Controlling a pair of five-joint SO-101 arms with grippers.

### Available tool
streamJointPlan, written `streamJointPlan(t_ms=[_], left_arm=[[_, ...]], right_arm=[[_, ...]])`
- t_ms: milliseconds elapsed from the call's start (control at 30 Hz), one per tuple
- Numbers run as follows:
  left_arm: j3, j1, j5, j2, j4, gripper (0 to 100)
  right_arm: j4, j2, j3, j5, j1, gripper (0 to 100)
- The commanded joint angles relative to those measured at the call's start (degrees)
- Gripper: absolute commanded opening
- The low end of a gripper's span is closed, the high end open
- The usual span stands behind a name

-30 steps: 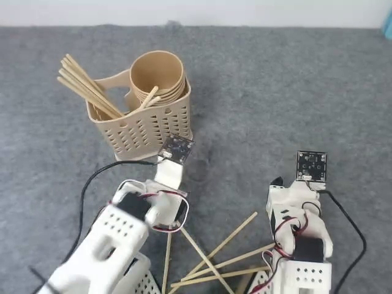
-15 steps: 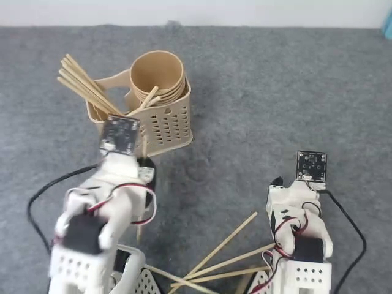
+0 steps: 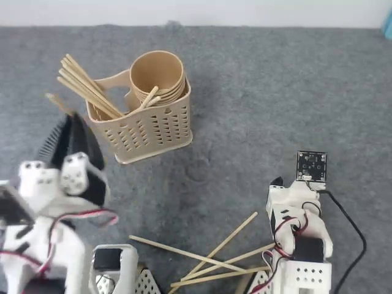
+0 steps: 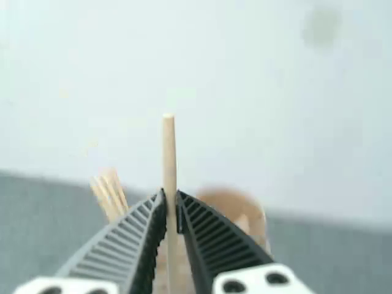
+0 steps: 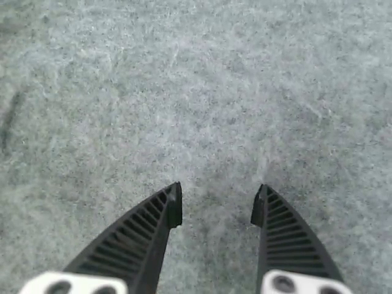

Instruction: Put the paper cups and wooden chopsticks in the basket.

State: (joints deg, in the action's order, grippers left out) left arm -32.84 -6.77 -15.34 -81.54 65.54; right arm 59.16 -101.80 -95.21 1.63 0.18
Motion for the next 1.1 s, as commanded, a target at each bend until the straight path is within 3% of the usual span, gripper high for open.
streamJointPlan(t_ms=[0,133,233,667,933,1067], left_arm=[[-5.67,-4.57,-3.78,0.35,-21.89,1],[-12.35,-4.84,-7.38,-0.09,-43.6,1],[-15.16,-4.48,-9.49,0.18,-53.01,1],[-22.73,-4.92,-9.41,15.47,-53.63,1],[-23.52,-5.54,-9.23,26.11,-60.13,2],[-23.6,-5.54,2.9,27.16,-58.73,5]], right_arm=[[-0.04,-1.01,-1.32,-0.88,1.01,19.9],[-0.04,-1.01,-1.32,-0.88,1.01,19.9],[-0.04,-1.01,-1.32,-0.88,1.01,19.9],[-0.04,-1.01,-1.32,-3.16,1.01,19.9],[-0.04,-1.01,-1.32,-3.25,1.01,19.9],[-0.04,-1.01,-1.32,-3.25,1.01,19.9]])
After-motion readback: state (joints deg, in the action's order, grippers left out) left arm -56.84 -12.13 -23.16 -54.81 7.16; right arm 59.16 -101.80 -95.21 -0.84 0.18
